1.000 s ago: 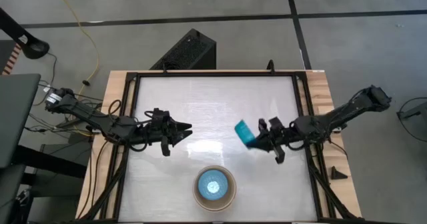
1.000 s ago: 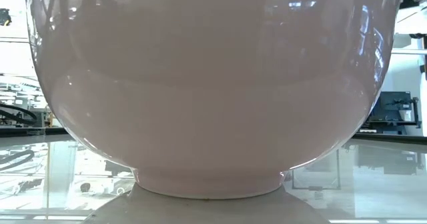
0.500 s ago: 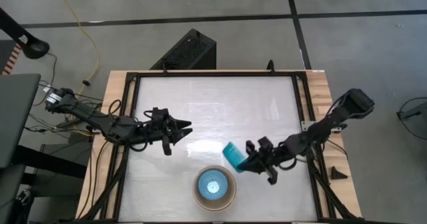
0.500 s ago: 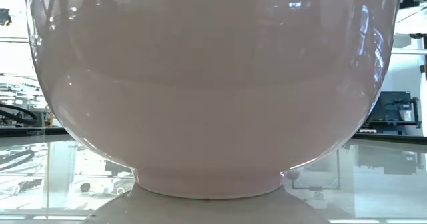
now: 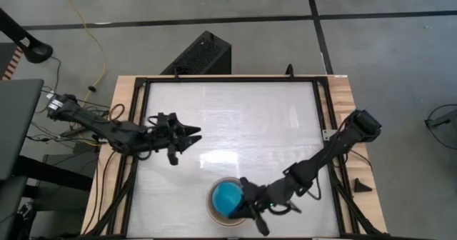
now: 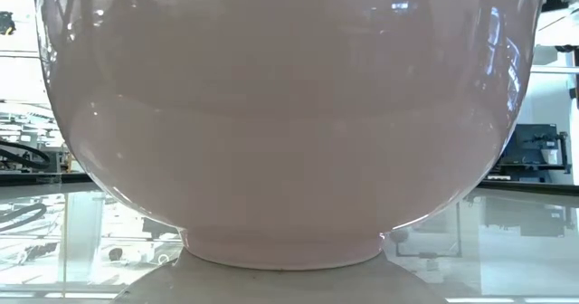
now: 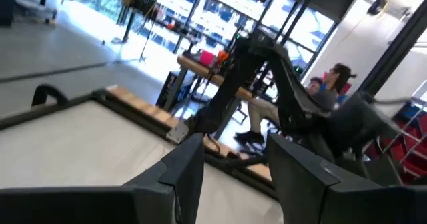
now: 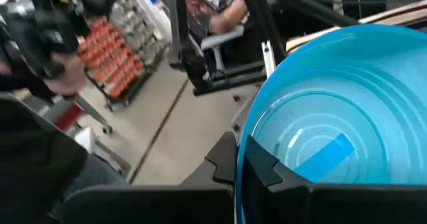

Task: Nest bowls inside each other
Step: Stack the blue bowl on top of the blue patterned bowl

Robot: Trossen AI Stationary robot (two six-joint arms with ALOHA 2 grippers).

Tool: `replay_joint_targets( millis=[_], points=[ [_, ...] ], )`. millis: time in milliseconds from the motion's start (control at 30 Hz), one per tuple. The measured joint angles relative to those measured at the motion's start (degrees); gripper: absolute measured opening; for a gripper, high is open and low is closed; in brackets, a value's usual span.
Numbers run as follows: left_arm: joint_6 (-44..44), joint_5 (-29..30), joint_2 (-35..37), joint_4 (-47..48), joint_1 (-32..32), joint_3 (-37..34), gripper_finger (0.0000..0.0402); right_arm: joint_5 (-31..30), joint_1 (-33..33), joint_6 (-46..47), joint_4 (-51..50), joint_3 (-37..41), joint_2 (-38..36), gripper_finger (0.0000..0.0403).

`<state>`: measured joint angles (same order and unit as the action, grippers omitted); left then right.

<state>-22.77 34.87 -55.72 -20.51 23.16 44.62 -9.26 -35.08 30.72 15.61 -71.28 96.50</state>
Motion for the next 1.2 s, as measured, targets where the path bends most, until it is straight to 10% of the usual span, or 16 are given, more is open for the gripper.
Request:
replay_joint_targets(
  millis=[633, 1200],
  points=[
    [7.98, -4.14, 19.45, 5.3, 0.09, 0.0, 0.0151, -1.09, 2.65, 0.37, -45.86, -28.59, 18.1, 0.0025],
    [5.63, -8.7, 21.01, 10.97, 0.08, 0.0, 0.0151, -1.93, 1.39, 9.81, -56.67, -37.07, 25.73, 0.0046]
  ],
)
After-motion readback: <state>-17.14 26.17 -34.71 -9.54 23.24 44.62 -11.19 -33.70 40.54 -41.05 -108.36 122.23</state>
